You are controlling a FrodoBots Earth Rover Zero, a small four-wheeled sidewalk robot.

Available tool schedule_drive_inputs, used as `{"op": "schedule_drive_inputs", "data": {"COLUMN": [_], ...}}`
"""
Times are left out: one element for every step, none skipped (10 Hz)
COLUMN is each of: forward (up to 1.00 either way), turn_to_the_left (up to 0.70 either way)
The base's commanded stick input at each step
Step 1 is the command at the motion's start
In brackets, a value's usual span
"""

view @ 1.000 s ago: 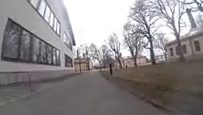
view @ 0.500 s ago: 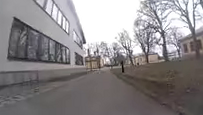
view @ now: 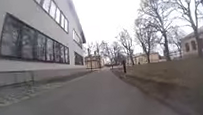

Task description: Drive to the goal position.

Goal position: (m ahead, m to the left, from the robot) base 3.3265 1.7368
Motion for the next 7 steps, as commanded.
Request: {"op": "schedule_drive_inputs", "data": {"forward": [1.00, 1.00, 1.00, 1.00, 1.00, 1.00, 1.00], "turn_to_the_left": [0.00, 0.00, 0.00, 0.00, 0.00, 0.00, 0.00]}}
